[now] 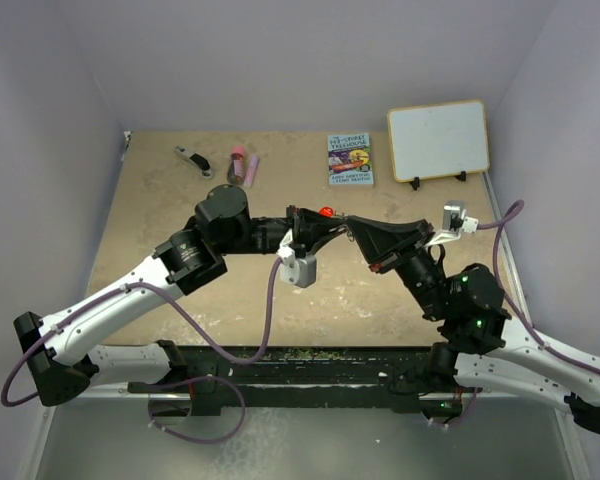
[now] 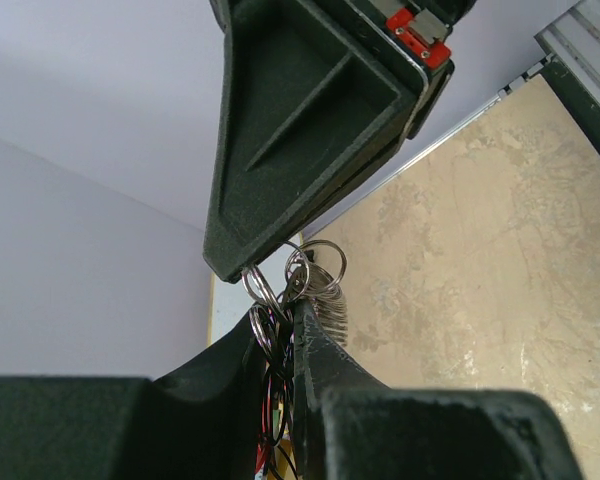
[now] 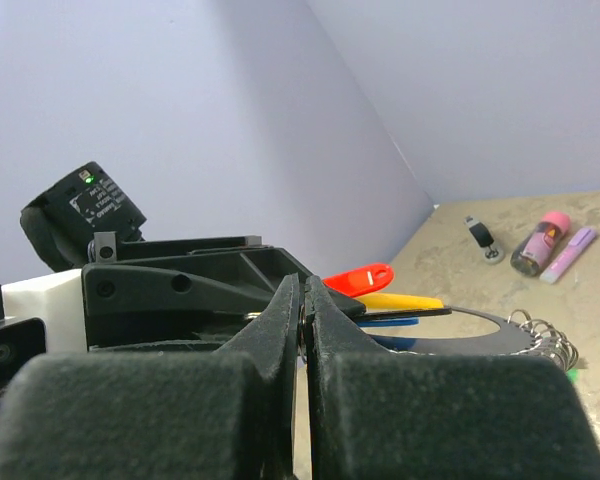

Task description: Put the keys on the keyring

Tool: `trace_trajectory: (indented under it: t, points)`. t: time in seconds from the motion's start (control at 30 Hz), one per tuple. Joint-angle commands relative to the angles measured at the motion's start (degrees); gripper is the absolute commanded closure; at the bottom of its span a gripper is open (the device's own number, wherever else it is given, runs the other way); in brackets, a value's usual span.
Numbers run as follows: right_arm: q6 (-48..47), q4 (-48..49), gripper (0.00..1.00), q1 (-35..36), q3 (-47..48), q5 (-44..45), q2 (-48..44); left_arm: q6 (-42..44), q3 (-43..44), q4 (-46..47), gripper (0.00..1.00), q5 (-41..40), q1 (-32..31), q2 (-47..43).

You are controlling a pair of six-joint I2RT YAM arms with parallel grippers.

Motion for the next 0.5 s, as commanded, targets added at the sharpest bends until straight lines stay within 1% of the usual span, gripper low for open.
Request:
trace_trajectory:
  t: [0.0, 0.13, 0.27, 0.43, 0.47]
  points:
    - [2.67, 4.58, 1.00, 0.34, -1.81, -0.22, 1.19, -6.98, 1.02, 8.99, 0.95, -4.42, -0.53, -0.04]
    - [3.26, 3.99, 1.00, 0.35, -1.88, -0.82, 1.40, -7.72, 0.64, 9.86, 0.95, -6.80, -0.53, -0.37]
    - [3.51, 0.21, 1.00, 0.29, -0.59, -0.28, 1.34, -7.28, 0.66, 9.69, 0.95, -6.40, -0.50, -0.73]
    - [3.95, -4.20, 0.90, 0.32, 0.56, 0.53, 1.43, -4.93, 0.96, 7.89, 0.95, -4.62, -0.50, -1.06]
    - [4.31, -4.93, 0.89, 0.30, 0.64, 0.73, 1.41, -4.50, 1.03, 7.52, 0.95, -4.32, -0.56, -1.13]
